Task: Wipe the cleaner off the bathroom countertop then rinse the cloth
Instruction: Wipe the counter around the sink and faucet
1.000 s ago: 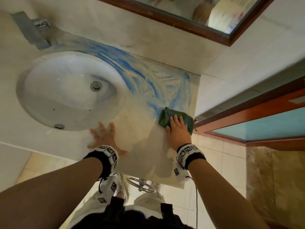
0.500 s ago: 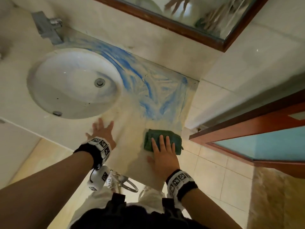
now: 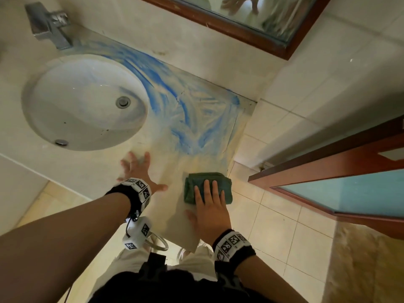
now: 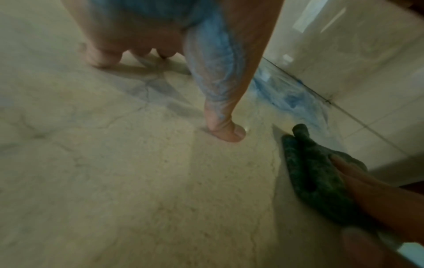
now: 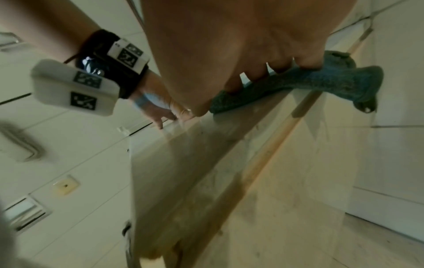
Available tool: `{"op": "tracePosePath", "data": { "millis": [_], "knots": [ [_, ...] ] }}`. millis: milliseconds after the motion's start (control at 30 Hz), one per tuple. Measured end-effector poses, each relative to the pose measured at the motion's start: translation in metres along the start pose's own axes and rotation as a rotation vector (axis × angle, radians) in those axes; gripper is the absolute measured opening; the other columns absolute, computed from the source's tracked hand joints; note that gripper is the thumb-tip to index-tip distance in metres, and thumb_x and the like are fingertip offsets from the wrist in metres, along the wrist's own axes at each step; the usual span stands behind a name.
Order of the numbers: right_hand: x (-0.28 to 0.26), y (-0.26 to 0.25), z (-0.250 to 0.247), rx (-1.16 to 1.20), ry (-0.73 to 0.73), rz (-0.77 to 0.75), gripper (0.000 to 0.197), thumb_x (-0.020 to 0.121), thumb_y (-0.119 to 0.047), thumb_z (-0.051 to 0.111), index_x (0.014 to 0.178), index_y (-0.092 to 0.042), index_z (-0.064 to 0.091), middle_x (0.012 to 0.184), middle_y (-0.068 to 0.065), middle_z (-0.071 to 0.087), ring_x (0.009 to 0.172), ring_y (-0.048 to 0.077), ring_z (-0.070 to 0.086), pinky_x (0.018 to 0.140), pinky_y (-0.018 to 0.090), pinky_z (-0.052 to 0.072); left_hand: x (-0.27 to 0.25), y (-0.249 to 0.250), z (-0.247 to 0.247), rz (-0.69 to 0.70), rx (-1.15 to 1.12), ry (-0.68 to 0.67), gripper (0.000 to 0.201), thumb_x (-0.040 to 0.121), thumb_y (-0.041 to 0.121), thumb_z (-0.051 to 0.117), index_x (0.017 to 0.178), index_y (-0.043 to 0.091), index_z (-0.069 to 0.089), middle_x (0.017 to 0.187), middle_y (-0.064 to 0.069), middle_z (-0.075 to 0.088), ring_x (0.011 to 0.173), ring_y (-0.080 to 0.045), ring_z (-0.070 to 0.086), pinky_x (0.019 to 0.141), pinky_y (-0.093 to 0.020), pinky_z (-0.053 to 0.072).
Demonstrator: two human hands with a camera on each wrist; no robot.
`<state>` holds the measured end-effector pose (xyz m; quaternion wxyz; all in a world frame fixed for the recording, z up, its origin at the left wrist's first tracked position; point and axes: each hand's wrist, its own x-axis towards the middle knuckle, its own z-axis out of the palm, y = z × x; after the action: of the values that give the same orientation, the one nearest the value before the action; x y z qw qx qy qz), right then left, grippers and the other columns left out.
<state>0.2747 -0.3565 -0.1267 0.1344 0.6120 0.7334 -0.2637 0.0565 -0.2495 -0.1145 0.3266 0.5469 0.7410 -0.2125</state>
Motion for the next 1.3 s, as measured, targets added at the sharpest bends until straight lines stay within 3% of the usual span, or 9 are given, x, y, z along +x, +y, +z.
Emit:
{"op": "tracePosePath", "data": {
  "millis": [133,300,400,467,600,733,933,1133,1300],
  "knots": [
    [0.032,0.022,-0.023,0.0,0.039,-0.068,0.081,0.087,-0.06,0.003,0.155,-0.019,0.016,0.162,0.014,0.006,0.149,0.036,-0.002,0.119,0.055,0.0,0.003,0.0,-0.001,-0.009,0.015,-0.009,0.134,0.061,0.07,0.076,0.15,0.038,-0.019,0.155,-0.009,-0.033,0.143,-0.043,-0.023,0.113,-0.065,0.017],
    [0.079,0.042,-0.058,-0.006,0.101,0.064,0.07,0.098,-0.058,0.021,0.156,-0.021,0.01,0.163,0.011,-0.002,0.149,0.033,-0.008,0.119,0.053,-0.003,0.004,-0.001,0.001,-0.014,0.035,-0.004,0.136,0.058,0.073,0.075,0.149,0.039,-0.02,0.155,-0.01,-0.033,0.143,-0.042,-0.023,0.114,-0.063,0.016],
    [0.066,0.029,-0.049,0.015,0.071,0.078,0.075,0.096,-0.063,0.018,0.156,-0.019,0.007,0.163,0.012,-0.005,0.149,0.034,-0.01,0.119,0.053,-0.005,0.004,-0.001,0.0,-0.018,0.026,-0.006,0.136,0.058,0.072,0.076,0.149,0.039,-0.02,0.155,-0.008,-0.033,0.143,-0.041,-0.023,0.114,-0.064,0.017],
    [0.039,0.018,-0.029,0.012,0.053,0.011,0.077,0.094,-0.063,0.017,0.155,-0.016,0.013,0.162,0.016,0.002,0.149,0.037,-0.004,0.119,0.055,-0.002,0.004,-0.001,-0.001,-0.016,0.025,-0.002,0.136,0.058,0.073,0.076,0.149,0.039,-0.019,0.155,-0.008,-0.033,0.143,-0.042,-0.023,0.114,-0.064,0.016],
    [0.003,0.008,-0.005,-0.019,0.026,-0.079,0.076,0.091,-0.062,0.026,0.149,-0.013,0.036,0.156,0.02,0.027,0.145,0.04,0.021,0.116,0.059,0.018,0.003,-0.002,0.0,-0.01,-0.003,-0.007,0.136,0.058,0.072,0.076,0.149,0.04,-0.019,0.155,-0.006,-0.035,0.143,-0.04,-0.024,0.113,-0.065,0.016],
    [0.037,0.03,-0.029,-0.063,0.022,-0.137,0.075,0.092,-0.061,0.017,0.156,-0.021,0.011,0.163,0.012,0.002,0.15,0.031,-0.004,0.12,0.051,-0.003,0.003,-0.001,-0.001,-0.018,-0.005,-0.01,0.135,0.059,0.07,0.077,0.149,0.04,-0.019,0.155,-0.006,-0.035,0.143,-0.04,-0.025,0.113,-0.066,0.017],
    [0.11,0.041,-0.076,-0.019,0.072,0.067,0.074,0.097,-0.061,0.023,0.156,-0.021,0.007,0.163,0.011,-0.004,0.149,0.031,-0.008,0.12,0.051,-0.003,0.002,0.0,-0.001,-0.022,0.02,-0.001,0.138,0.055,0.074,0.076,0.149,0.04,-0.02,0.156,-0.007,-0.032,0.143,-0.041,-0.023,0.112,-0.066,0.019],
    [0.047,0.012,-0.033,-0.014,0.031,0.043,0.08,0.092,-0.066,0.012,0.156,-0.017,0.003,0.162,0.013,-0.006,0.149,0.033,-0.01,0.12,0.053,-0.005,0.001,0.0,-0.002,-0.009,0.025,0.009,0.137,0.057,0.07,0.078,0.15,0.039,-0.019,0.156,-0.01,-0.031,0.143,-0.042,-0.021,0.112,-0.065,0.021],
    [0.016,0.007,-0.011,-0.002,0.053,0.02,0.078,0.093,-0.062,0.021,0.153,-0.013,0.025,0.16,0.017,0.016,0.148,0.037,0.01,0.118,0.054,0.008,0.001,0.001,-0.003,-0.009,0.026,0.002,0.138,0.058,0.069,0.078,0.149,0.039,-0.02,0.155,-0.008,-0.032,0.144,-0.042,-0.021,0.112,-0.065,0.023]
  ]
}}
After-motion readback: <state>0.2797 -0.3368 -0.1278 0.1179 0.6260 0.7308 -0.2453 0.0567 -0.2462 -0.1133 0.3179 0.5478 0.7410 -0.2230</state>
